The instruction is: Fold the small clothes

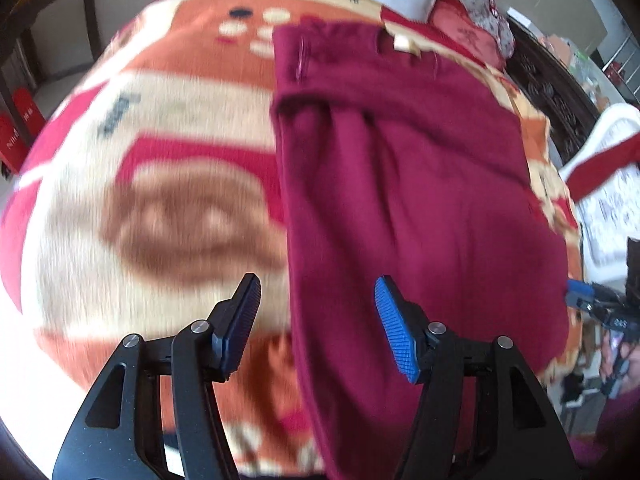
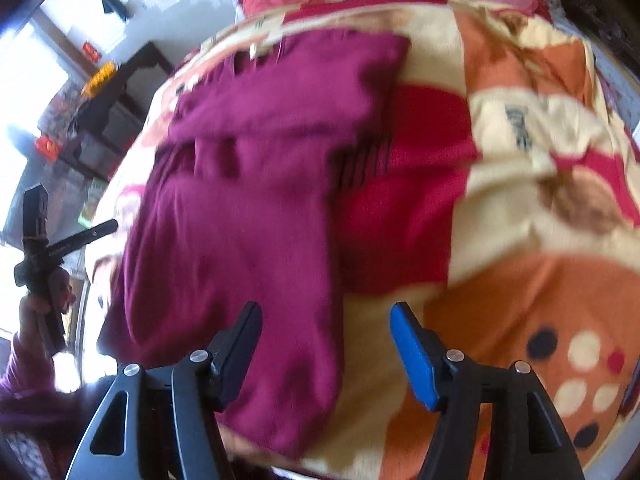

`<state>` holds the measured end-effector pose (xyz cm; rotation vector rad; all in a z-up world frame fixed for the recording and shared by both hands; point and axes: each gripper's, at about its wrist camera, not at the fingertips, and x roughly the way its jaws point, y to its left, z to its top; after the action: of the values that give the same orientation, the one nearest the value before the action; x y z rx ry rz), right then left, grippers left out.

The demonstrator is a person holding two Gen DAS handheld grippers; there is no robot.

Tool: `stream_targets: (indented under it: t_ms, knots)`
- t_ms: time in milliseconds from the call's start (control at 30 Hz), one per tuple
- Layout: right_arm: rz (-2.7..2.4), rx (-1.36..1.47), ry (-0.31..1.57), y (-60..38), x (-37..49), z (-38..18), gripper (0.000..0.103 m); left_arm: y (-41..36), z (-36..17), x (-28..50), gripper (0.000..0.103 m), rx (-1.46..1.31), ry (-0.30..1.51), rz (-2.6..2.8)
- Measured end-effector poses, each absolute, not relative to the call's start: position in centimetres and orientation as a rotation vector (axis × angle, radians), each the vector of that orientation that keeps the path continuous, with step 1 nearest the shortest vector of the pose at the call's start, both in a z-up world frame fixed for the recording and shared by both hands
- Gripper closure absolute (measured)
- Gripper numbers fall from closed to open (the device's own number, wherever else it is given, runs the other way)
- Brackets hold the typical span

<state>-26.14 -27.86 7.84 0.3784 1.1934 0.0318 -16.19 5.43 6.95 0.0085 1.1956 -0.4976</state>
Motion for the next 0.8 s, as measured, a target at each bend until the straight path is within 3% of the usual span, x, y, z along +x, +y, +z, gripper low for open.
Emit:
stream_targets:
  t_ms: [267, 600, 700, 767, 800]
  knots:
    - [0.077, 0.469, 1.178, -26.8, -28.7, 5.9, 0.039, 8.2, 4.5, -20.7, 0.043, -0.076, 1.321, -0.469]
    - [0.110, 0.517, 1.130, -26.0, -28.8, 5.1, 0.041, 6.5, 2.8, -22.7, 0.043, -0.149, 1.402, -0.531]
    - [0.089, 0.505, 1.106, -26.0, -28.9, 4.9, 0.061, 6.1, 2.4, -22.9, 0.043, -0.153, 1.412, -0.533]
    - [0.083, 0.481, 1.088, -26.1, -29.1, 5.4, 0.083, 6.1, 2.5, -22.7, 0.046, -0.142, 1.413, -0.539]
    - [0.087, 0.487, 1.074, -26.3, -29.3, 5.7, 0.089, 6.0, 2.7, -22.6, 0.059, -0.133, 1.410, -0.543]
